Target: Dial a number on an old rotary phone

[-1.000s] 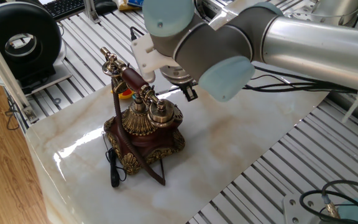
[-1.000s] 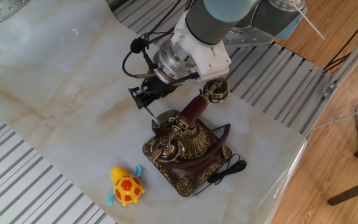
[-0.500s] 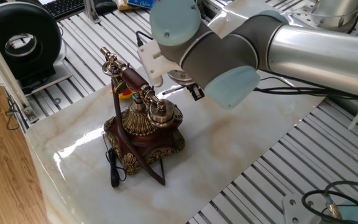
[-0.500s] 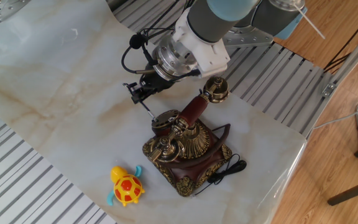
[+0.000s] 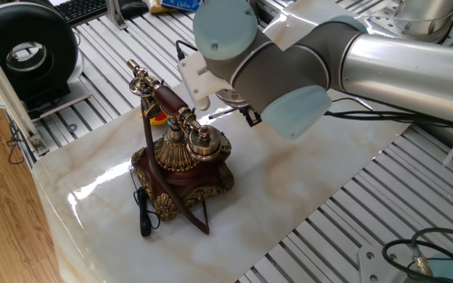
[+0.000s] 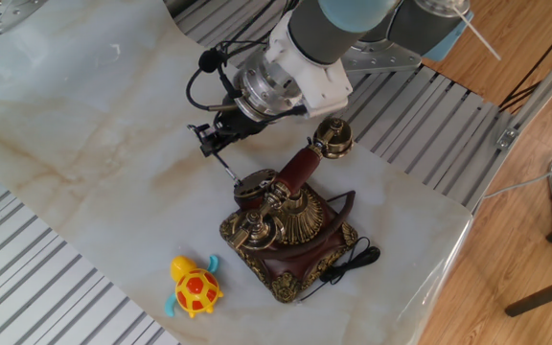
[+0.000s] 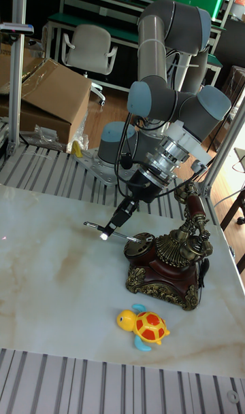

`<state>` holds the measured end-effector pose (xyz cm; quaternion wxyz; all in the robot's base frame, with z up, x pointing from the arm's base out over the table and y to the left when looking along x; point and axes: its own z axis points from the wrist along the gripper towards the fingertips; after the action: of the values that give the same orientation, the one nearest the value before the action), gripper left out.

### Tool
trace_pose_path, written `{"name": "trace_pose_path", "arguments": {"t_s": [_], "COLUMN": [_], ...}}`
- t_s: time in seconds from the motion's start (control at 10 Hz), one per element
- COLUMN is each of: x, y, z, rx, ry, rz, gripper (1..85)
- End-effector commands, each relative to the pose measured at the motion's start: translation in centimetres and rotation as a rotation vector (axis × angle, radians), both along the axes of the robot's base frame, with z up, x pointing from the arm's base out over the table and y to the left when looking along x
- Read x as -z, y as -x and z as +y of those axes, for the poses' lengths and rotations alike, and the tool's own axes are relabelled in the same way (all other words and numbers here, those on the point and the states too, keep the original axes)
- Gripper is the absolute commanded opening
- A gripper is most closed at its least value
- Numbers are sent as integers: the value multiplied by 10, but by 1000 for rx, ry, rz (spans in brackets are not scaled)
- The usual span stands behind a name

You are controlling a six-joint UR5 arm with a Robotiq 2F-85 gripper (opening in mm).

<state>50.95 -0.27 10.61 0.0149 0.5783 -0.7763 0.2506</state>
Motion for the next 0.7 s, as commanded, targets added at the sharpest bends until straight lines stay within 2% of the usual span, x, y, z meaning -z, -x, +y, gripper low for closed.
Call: {"name": "trace_pose_path", "arguments": {"t_s": [0.0, 0.2, 0.3, 0.4, 0.6], "x": [11, 18, 20, 24, 25], "y": [14, 25, 26, 20, 14], "z": [15, 29, 31, 26, 20], "rx": [-17, -66, -65, -76, -103], "ry": [-85, -130, -130, -96, -80], "rz": [74, 137, 133, 108, 105], "gripper": [13, 13, 13, 13, 13]}}
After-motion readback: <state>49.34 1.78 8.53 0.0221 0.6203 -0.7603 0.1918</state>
